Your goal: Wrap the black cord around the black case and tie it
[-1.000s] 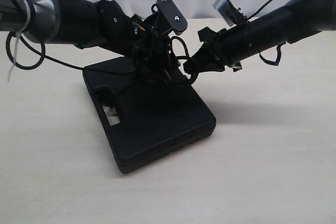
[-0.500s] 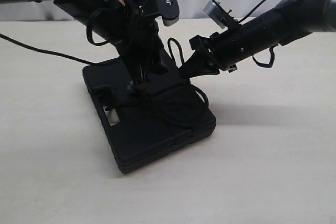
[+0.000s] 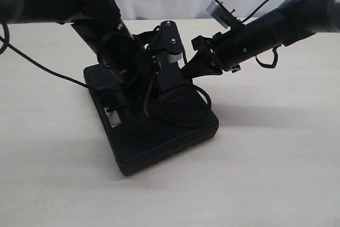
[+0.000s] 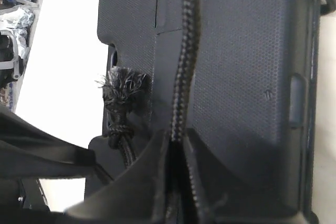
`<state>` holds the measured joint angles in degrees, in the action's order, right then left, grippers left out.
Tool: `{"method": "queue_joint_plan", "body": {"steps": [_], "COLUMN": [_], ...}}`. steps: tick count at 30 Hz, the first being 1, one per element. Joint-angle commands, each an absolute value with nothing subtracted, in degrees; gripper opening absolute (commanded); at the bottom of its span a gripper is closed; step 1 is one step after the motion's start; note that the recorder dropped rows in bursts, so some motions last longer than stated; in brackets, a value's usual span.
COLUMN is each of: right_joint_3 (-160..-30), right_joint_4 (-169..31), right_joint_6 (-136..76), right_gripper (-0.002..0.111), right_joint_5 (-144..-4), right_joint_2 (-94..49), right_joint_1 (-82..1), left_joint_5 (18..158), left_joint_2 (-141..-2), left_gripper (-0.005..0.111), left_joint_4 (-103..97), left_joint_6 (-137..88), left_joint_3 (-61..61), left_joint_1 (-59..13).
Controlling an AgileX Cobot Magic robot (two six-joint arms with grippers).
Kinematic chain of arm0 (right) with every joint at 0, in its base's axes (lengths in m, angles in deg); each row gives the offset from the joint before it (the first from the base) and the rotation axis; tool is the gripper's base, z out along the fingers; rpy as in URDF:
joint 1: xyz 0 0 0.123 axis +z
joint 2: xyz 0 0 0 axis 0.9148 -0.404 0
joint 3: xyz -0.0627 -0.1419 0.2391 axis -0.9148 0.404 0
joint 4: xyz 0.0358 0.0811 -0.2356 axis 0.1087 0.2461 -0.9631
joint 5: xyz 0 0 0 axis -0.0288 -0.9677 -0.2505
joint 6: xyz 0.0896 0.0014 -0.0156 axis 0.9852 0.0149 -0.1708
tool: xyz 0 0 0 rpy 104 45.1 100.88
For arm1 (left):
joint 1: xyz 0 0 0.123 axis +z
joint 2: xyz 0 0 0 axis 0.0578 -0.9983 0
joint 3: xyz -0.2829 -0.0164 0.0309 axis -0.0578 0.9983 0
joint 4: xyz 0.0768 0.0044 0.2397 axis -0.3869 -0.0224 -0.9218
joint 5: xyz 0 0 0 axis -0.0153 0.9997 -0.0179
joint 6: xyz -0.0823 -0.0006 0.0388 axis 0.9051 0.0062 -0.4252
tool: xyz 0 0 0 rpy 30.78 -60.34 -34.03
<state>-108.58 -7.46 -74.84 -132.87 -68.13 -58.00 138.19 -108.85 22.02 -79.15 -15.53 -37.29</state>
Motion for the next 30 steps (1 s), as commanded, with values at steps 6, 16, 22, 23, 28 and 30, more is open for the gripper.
{"method": "queue_joint_plan", "body": {"steps": [6,16,22,23,28,30], "right_joint_3": [-108.44,-108.44,-108.44,-108.44,-108.44,-108.44], "right_joint_4": [-7.6,-7.81,-7.81,-7.81,-7.81,-7.81], "right_joint_6": [-74.93,-74.93,-74.93,-74.93,-74.93,-74.93], "right_gripper": [0.004,0.004,0.004,0.004,0.004,0.004], "right_joint_5": [-132.7,-132.7,-132.7,-132.7,-132.7,-132.7], "right_joint_2": [-67.97,-67.97,-67.97,-67.97,-67.97,-67.97], "right_joint_1": [-58.02,-58.02,-58.02,-58.02,-58.02,-58.02], "left_joint_5": [136.49,132.23,126.87,126.75,127.89,127.89], "left_joint_2": [-109.56,-113.87,-113.88,-113.88,-113.88,-113.88], "left_gripper": [0.05,0.05,0.05,0.05,0.026,0.005], "left_joint_4": [29.76,28.98,27.96,27.86,27.86,27.86], "left_joint_6": [-79.04,-78.36,-75.67,-75.64,-75.64,-75.78], "left_joint_3": [-15.76,-15.76,-15.76,-15.76,-15.76,-15.76], "left_joint_1": [-37.39,-37.39,-37.39,-37.39,-37.39,-37.39]}}
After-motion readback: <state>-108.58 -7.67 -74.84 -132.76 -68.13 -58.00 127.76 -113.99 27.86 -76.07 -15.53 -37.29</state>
